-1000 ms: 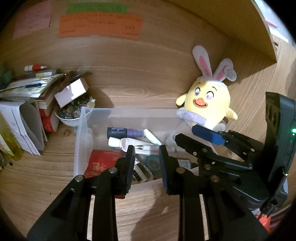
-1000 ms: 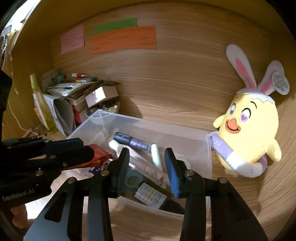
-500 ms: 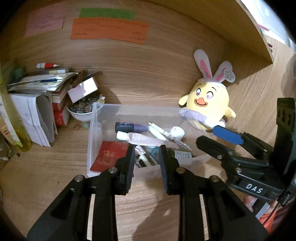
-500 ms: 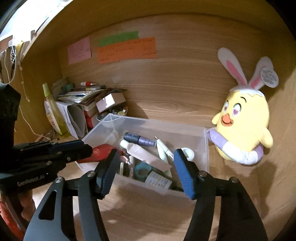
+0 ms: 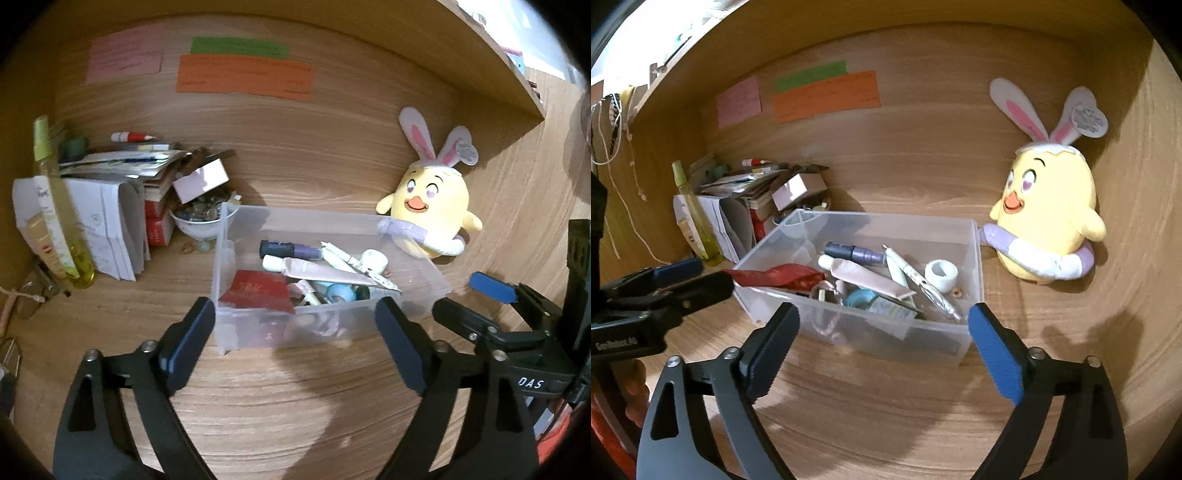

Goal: Organize objects

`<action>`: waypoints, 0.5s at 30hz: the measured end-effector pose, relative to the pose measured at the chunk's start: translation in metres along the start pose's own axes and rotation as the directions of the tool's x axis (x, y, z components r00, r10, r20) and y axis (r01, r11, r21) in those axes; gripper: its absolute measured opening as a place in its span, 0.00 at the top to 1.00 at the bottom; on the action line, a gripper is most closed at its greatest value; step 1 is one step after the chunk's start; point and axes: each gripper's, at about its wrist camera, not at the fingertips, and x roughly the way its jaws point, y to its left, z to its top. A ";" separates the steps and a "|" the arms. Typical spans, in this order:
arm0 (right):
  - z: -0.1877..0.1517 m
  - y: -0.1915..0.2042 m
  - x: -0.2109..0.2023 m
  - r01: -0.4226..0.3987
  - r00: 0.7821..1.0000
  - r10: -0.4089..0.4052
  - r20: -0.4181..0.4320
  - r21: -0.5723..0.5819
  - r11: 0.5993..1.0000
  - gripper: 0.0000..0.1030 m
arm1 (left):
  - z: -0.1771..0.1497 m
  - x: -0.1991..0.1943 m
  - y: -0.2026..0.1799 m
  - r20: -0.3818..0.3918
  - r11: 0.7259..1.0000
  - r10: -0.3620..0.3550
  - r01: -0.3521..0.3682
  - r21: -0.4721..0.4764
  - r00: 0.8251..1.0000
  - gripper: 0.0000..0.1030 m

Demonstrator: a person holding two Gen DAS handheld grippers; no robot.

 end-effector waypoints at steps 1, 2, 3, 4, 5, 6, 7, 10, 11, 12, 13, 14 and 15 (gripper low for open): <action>-0.002 0.000 0.000 0.006 1.000 -0.006 0.001 0.001 1.000 0.04 | -0.002 0.000 0.001 -0.003 1.000 0.000 0.000 -0.003 1.000 0.11; -0.004 -0.001 0.000 0.008 1.000 -0.008 0.002 0.002 1.000 0.04 | -0.005 0.001 0.003 -0.007 1.000 0.000 0.000 -0.005 1.000 0.10; -0.005 -0.001 0.000 0.009 1.000 -0.009 0.003 0.004 1.000 0.03 | -0.007 0.003 0.004 -0.014 1.000 0.003 -0.003 -0.007 1.000 0.10; -0.006 -0.001 0.000 0.010 1.000 -0.010 0.003 0.004 1.000 0.03 | -0.009 0.004 0.004 -0.019 1.000 0.005 -0.005 -0.009 1.000 0.10; -0.007 -0.001 -0.001 0.009 1.000 -0.009 0.002 0.004 1.000 0.03 | -0.011 0.005 0.005 -0.026 1.000 0.006 -0.006 -0.012 1.000 0.10; -0.008 -0.001 -0.001 0.008 1.000 -0.008 0.002 0.003 1.000 0.03 | -0.013 0.007 0.006 -0.032 1.000 0.005 -0.005 -0.015 0.999 0.10; -0.008 -0.001 -0.001 0.008 1.000 -0.008 0.002 0.003 1.000 0.03 | -0.014 0.008 0.007 -0.037 1.000 0.003 -0.004 -0.019 0.999 0.10; -0.009 -0.002 -0.001 0.003 1.000 -0.003 0.001 0.006 1.000 0.03 | -0.017 0.010 0.009 -0.044 1.000 0.005 -0.006 -0.028 0.999 0.10; -0.009 -0.002 -0.001 0.003 1.000 -0.003 0.000 0.007 1.000 0.03 | -0.017 0.010 0.009 -0.045 1.000 0.007 -0.009 -0.028 0.999 0.10; -0.009 -0.002 -0.001 0.002 1.000 -0.002 -0.001 0.009 1.000 0.03 | -0.018 0.010 0.009 -0.045 1.000 0.009 -0.010 -0.028 0.999 0.10; -0.009 -0.002 -0.001 0.002 1.000 -0.002 -0.002 0.010 1.000 0.03 | -0.018 0.010 0.009 -0.045 1.000 0.008 -0.010 -0.029 0.999 0.10; -0.009 -0.003 0.000 0.001 1.000 -0.001 -0.002 0.012 1.000 0.03 | -0.018 0.010 0.010 -0.045 1.000 0.008 -0.009 -0.029 0.999 0.10; -0.010 -0.004 0.000 0.001 1.000 -0.001 -0.003 0.014 1.000 0.03 | -0.018 0.011 0.009 -0.046 1.000 0.007 -0.009 -0.029 0.999 0.10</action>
